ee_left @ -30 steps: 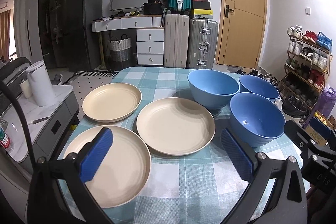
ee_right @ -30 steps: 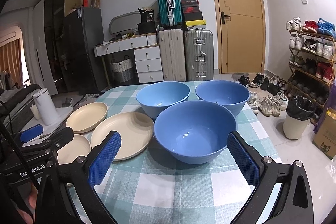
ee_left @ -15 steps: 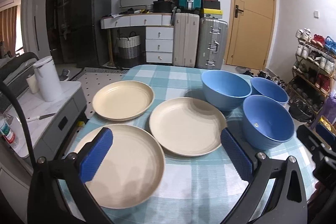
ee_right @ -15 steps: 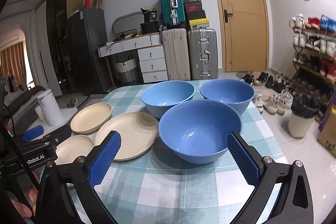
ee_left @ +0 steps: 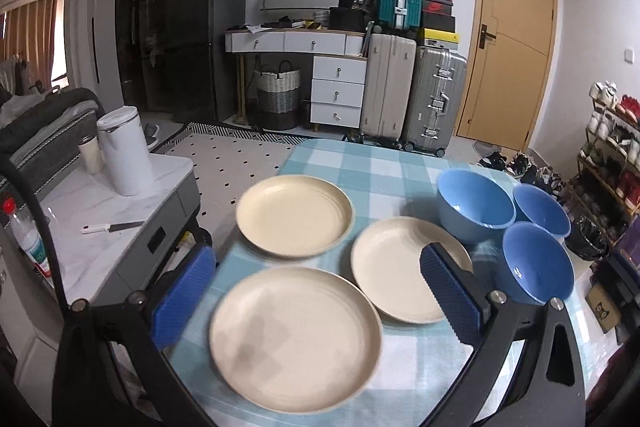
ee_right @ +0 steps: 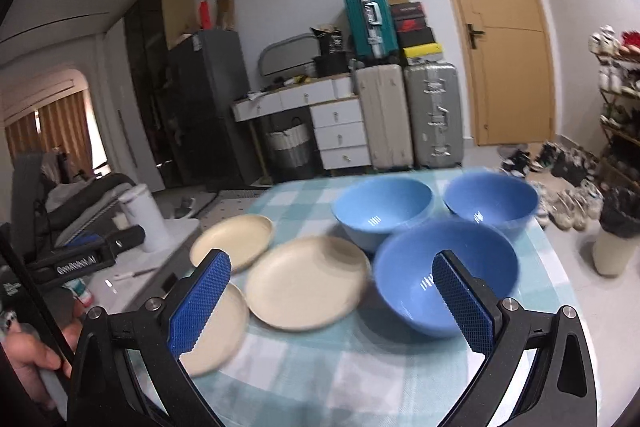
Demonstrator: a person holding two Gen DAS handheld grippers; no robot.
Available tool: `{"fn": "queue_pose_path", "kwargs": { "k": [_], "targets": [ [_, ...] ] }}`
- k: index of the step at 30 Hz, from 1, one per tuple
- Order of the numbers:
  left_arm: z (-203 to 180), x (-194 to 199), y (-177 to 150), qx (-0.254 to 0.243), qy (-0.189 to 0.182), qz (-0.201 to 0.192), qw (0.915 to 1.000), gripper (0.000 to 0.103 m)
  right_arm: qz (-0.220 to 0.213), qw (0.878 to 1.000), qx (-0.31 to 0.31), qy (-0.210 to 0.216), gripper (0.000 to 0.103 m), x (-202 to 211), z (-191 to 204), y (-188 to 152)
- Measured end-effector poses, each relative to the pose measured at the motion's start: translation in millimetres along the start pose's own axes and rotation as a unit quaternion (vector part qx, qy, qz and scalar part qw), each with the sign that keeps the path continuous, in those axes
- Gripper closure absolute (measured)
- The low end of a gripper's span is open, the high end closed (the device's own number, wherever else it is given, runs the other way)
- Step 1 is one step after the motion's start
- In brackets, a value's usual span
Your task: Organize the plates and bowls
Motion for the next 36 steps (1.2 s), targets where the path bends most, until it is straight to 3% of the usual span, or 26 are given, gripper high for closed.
{"fn": "queue_pose_path", "kwargs": {
  "k": [7,11,17,19,27,30,36],
  "targets": [
    [66,-33,40,0.037,-0.032,0.024,0.9985,0.000,0.011,0.997,0.068,0.029,0.000,-37,73,73],
    [84,-76,50,0.037,-0.026,0.071,0.9964,0.000,0.068,0.988,0.139,0.012,0.000,-100,120,89],
    [109,-157,45,0.055,-0.042,0.144,0.9871,0.002,0.193,0.971,0.139,0.016,0.000,-213,156,79],
    [110,-180,42,0.057,-0.059,0.163,0.9831,0.002,0.218,0.967,0.134,0.008,0.000,-243,160,74],
    [108,-240,37,0.035,-0.065,0.210,0.9749,0.002,0.315,0.945,0.084,-0.003,0.000,-364,156,52],
    [113,-258,32,0.041,-0.075,0.226,0.9703,0.002,0.342,0.938,0.061,0.000,0.000,-395,151,43],
    [125,-282,22,0.068,-0.089,0.245,0.9630,0.002,0.385,0.920,0.057,-0.046,0.005,-444,134,12]
  ]
}}
Point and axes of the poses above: each gripper's, at about its wrist camera, not at the fingertips, and x roughly against the way its jaws point, z to its left, y to its top, the point moved 1 cm from there along -x, roughly the way its jaws point, and after that the axes turned 12 degrees about -x, right-handed, at the moved point
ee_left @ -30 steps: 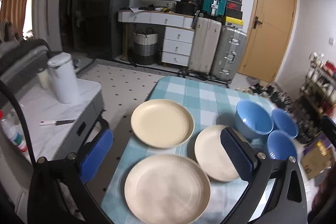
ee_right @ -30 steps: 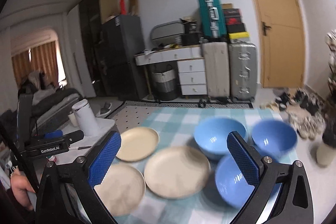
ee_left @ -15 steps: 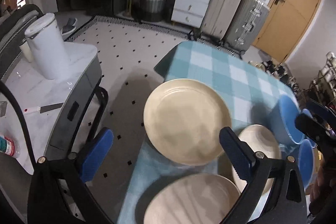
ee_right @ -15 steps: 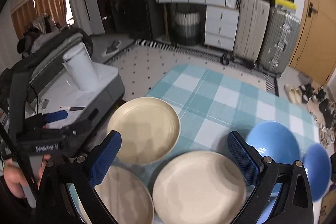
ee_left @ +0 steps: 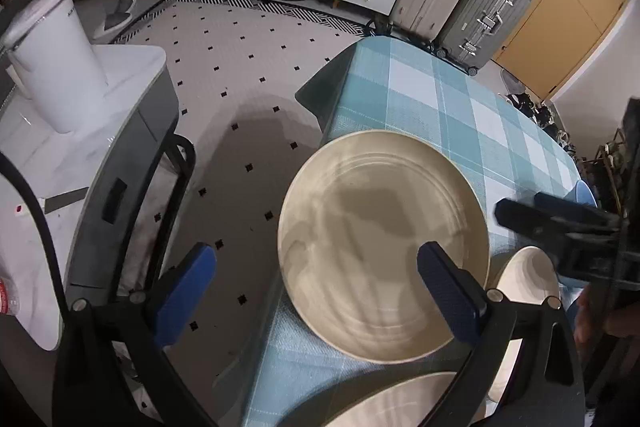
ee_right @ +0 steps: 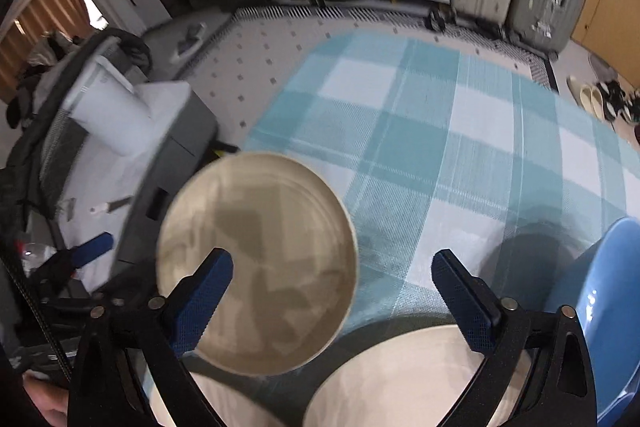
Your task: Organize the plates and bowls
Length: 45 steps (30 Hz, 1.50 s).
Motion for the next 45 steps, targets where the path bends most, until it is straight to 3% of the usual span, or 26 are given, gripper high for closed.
{"fn": "queue_pose_path", "kwargs": {
  "k": [4,5,6,7,9,13,14,16,17,18,28,36,45],
  "targets": [
    [3,-7,3,-0.003,-0.002,0.004,1.0000,0.003,0.012,1.000,-0.005,-0.012,0.008,-25,-10,1],
    [5,-11,4,-0.003,-0.008,0.011,0.9999,0.008,0.011,1.000,-0.005,-0.016,0.011,-29,-11,1],
    [6,-15,4,-0.002,-0.013,0.015,0.9998,0.020,0.012,1.000,-0.002,-0.017,0.014,-31,-11,1],
    [7,-18,5,-0.003,-0.013,0.018,0.9998,0.024,0.013,1.000,0.003,-0.021,0.017,-34,-10,1],
    [9,-23,5,-0.006,-0.016,0.027,0.9995,0.025,0.018,1.000,0.004,-0.020,0.028,-39,-9,1],
    [13,-29,5,0.001,-0.030,0.030,0.9991,0.025,0.028,0.999,0.009,-0.018,0.032,-48,-6,0],
    [14,-31,5,0.004,-0.039,0.032,0.9987,0.026,0.031,0.999,0.010,-0.019,0.037,-51,-6,-1],
    [14,-39,3,0.009,-0.052,0.048,0.9975,0.040,0.033,0.999,0.007,-0.027,0.050,-55,-6,-3],
    [13,-44,2,0.010,-0.054,0.057,0.9969,0.054,0.036,0.999,0.003,-0.026,0.063,-58,-7,-4],
    [13,-46,1,0.010,-0.056,0.061,0.9965,0.056,0.040,0.999,0.001,-0.028,0.073,-60,-7,-4],
    [12,-53,-4,0.008,-0.059,0.069,0.9958,0.064,0.052,0.998,-0.002,-0.027,0.080,-70,-8,-13],
    [24,-54,-7,0.009,-0.054,0.065,0.9964,0.091,0.054,0.998,-0.029,-0.020,0.088,-65,-16,-14],
    [22,-49,-8,-0.003,-0.041,0.063,0.9972,0.093,0.044,0.998,-0.042,-0.007,0.092,-56,-19,-17]
  ]
}}
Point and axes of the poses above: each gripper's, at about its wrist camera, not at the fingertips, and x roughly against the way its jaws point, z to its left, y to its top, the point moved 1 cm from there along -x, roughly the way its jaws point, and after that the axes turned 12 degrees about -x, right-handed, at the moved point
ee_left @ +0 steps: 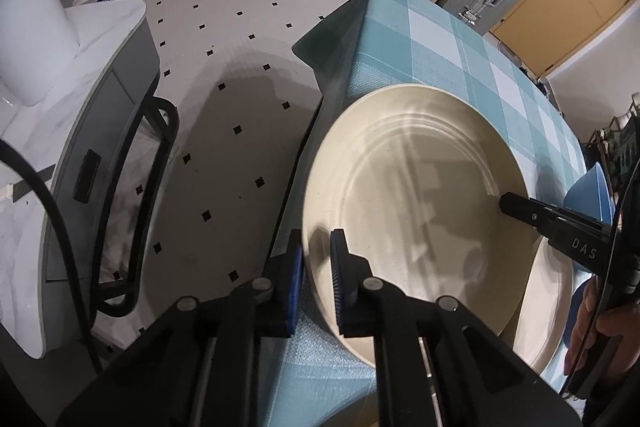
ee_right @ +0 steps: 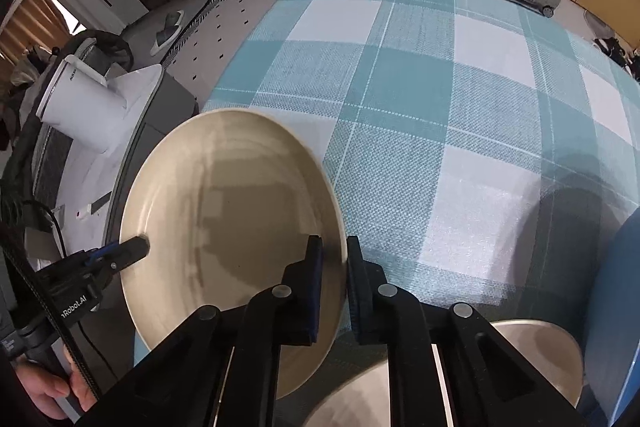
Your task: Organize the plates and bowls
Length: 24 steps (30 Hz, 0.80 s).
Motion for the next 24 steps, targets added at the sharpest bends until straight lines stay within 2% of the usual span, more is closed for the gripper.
{"fn": "queue_pose_path", "kwargs": {
  "k": [13,15,19,24],
  "targets": [
    [-8,5,-1,-0.008,0.018,-0.007,0.9998,0.097,-0.012,1.000,-0.002,-0.001,0.094,8,-8,-7],
    [-12,4,-1,-0.022,0.019,-0.004,0.9996,0.097,-0.014,1.000,-0.008,0.001,0.094,8,-10,-7],
    [-16,6,1,-0.023,0.016,-0.004,0.9996,0.098,0.000,1.000,-0.019,-0.001,0.094,4,-16,-4],
    [-17,6,1,-0.021,0.022,-0.004,0.9995,0.098,-0.004,1.000,-0.021,0.001,0.094,5,-18,-6]
  ]
}}
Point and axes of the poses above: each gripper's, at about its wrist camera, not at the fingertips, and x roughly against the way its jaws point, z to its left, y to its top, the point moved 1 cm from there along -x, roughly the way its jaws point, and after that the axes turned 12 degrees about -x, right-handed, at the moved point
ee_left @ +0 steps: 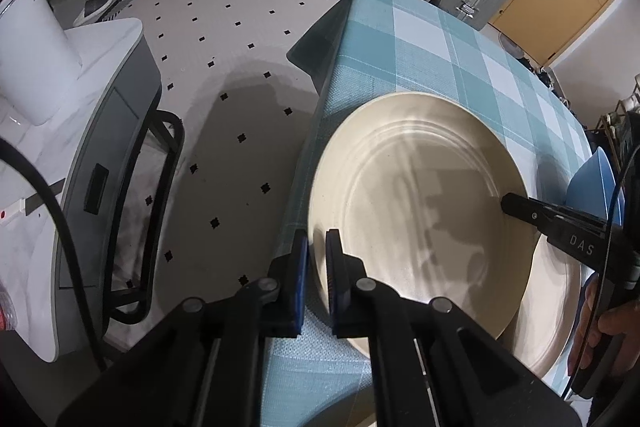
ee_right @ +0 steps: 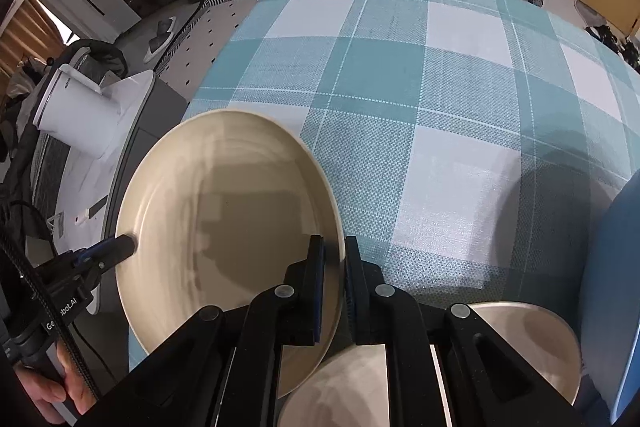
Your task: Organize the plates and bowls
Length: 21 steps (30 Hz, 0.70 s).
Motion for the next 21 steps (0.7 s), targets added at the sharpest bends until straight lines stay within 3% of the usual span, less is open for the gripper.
{"fn": "queue_pose_path", "kwargs": {
  "k": [12,21],
  "targets": [
    [-5,28,1,0.001,0.009,-0.013,0.9999,0.098,-0.013,1.000,0.005,0.017,0.095,23,6,-1],
    [-17,62,-19,0.000,0.013,-0.021,0.9997,0.098,-0.015,1.000,0.003,0.020,0.095,55,8,-24]
  ]
}}
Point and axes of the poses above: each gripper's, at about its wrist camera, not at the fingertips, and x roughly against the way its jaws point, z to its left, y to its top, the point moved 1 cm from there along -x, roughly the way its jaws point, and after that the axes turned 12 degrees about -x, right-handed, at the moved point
